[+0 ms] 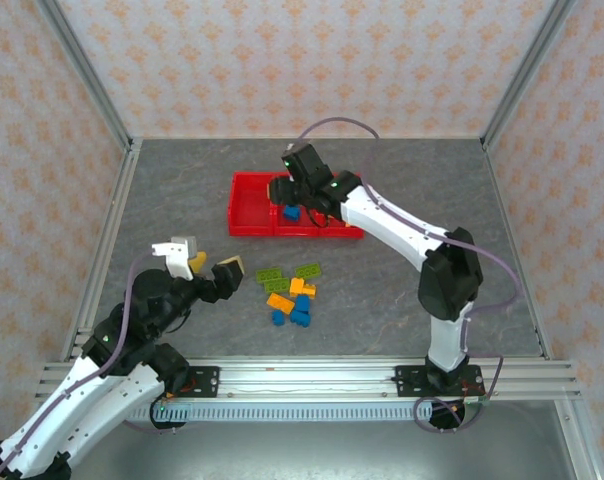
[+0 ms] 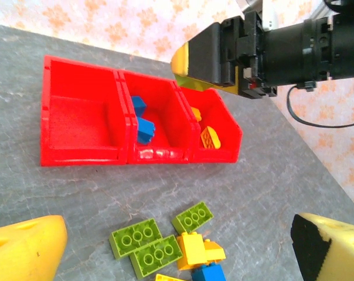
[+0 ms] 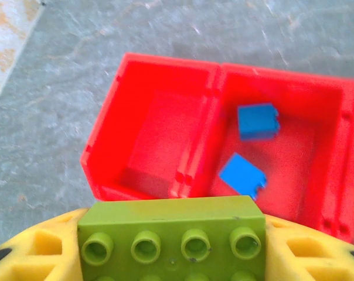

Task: Sort the legos into containers by color
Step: Pick up the lego from the center of the table, then place the lego in the container.

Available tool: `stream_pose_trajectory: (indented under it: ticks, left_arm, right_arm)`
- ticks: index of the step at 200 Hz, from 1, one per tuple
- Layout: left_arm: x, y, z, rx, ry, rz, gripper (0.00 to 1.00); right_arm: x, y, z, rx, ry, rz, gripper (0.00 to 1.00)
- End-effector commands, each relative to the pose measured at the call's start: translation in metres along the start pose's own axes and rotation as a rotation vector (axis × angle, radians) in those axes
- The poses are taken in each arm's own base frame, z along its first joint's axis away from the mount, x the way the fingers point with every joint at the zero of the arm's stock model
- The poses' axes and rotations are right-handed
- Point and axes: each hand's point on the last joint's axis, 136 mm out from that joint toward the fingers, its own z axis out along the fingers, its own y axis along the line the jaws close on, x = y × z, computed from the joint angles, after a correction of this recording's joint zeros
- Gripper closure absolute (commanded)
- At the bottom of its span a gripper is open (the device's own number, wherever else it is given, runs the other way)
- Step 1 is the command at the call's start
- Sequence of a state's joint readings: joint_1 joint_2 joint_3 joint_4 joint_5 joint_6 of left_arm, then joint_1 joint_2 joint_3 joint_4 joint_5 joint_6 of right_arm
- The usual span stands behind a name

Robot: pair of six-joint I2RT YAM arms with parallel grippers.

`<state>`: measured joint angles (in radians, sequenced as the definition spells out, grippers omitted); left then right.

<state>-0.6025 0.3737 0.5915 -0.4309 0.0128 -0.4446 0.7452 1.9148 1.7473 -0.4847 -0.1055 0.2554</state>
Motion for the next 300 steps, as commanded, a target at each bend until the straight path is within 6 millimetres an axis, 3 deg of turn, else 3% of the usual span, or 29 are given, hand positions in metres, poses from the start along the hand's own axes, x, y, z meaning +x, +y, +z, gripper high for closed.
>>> stream_pose_trajectory:
  ticks: [1,48,101,159,194,247,278,300]
  left_arm:
    - [-0.011,0.007,-0.009,-0.039,-0.058,-0.007,0.01]
    - [-0.018,0.014,-0.018,-0.065,-0.109,-0.022,0.01]
    - [-0.016,0.016,-0.014,-0.078,-0.095,-0.018,0.01]
    - [-0.016,0.016,-0.014,-0.081,-0.095,-0.017,0.01]
    - [-0.015,0.017,-0.014,-0.083,-0.093,-0.017,0.01]
    - [-0.012,0.016,-0.009,-0.082,-0.074,-0.012,0.01]
    - [-0.005,0.014,-0.001,-0.077,-0.033,0.000,0.01]
    - [0.001,0.012,0.005,-0.076,-0.001,0.009,0.01]
  right_arm:
    - [0.000,0.012,0.030,-0.031,0.022,-0.134,0.62]
    - [-0.012,0.042,0.071,-0.132,0.041,-0.164,0.62]
    - [-0.016,0.055,0.104,-0.177,0.049,-0.034,0.57]
    - [-0.013,0.048,0.114,-0.150,0.047,0.047,0.26]
    - [-0.018,0.048,0.105,-0.144,0.041,0.063,0.13]
    - [-0.029,0.033,0.064,-0.053,0.035,0.116,0.00]
    - [-0.017,0.020,0.035,-0.002,0.071,0.134,0.00]
    - [0.002,0.006,0.012,0.036,0.111,0.140,0.00]
